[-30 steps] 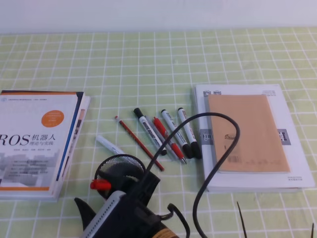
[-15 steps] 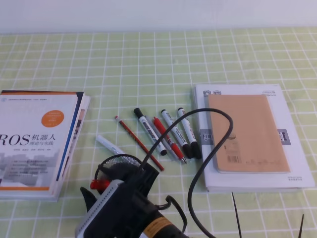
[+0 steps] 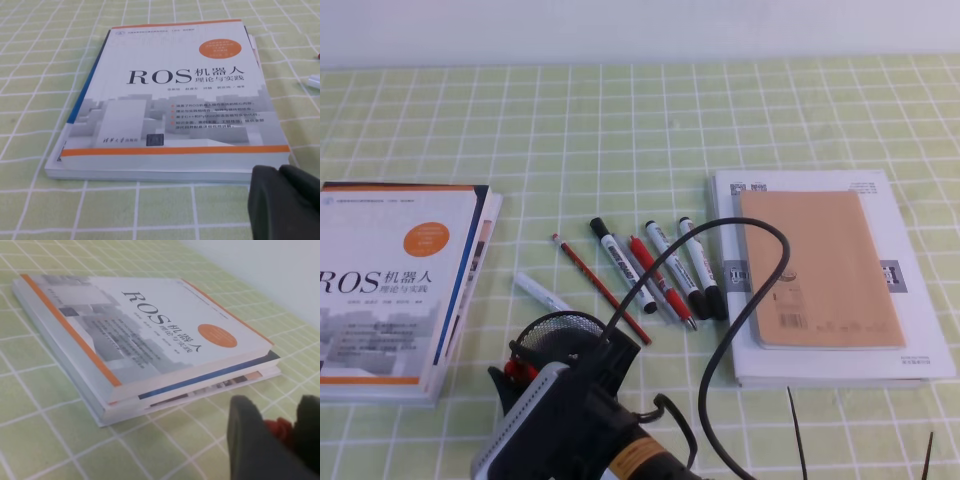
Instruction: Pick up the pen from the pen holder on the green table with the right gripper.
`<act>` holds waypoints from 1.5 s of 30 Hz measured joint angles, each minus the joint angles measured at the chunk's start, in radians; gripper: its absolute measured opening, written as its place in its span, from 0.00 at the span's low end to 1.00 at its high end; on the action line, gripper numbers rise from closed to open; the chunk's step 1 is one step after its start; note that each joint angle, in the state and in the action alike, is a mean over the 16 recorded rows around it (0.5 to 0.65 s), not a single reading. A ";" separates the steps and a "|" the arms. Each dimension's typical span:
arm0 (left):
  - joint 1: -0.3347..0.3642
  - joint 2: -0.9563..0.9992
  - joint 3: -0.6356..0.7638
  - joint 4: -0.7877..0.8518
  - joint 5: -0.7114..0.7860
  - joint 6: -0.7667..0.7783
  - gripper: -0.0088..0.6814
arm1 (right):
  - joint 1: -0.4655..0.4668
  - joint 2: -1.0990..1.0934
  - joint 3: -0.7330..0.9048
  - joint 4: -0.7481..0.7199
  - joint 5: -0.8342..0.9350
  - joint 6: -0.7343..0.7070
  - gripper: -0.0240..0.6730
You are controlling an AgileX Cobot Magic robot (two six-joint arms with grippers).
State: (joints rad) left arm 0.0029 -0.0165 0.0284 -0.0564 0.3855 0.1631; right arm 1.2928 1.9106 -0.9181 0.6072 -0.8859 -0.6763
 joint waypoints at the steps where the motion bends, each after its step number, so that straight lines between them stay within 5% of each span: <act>1: 0.000 0.000 0.000 0.000 0.000 0.000 0.00 | 0.000 0.000 0.000 0.000 0.000 0.000 0.27; 22: 0.000 0.000 0.000 0.000 0.000 0.000 0.00 | -0.019 -0.058 -0.001 0.015 0.028 -0.059 0.19; 31: 0.000 0.000 0.000 0.000 0.000 0.000 0.00 | -0.270 -0.317 -0.064 0.059 0.520 -0.027 0.18; 37: 0.000 0.000 0.000 0.000 0.000 0.000 0.00 | -0.491 -0.425 -0.184 -0.033 1.020 0.161 0.18; 45: 0.000 0.000 0.000 0.000 0.000 0.000 0.00 | -0.590 -0.281 -0.397 -0.254 1.382 0.447 0.18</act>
State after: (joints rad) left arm 0.0029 -0.0165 0.0284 -0.0564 0.3855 0.1631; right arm 0.7027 1.6299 -1.3148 0.3527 0.4962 -0.2294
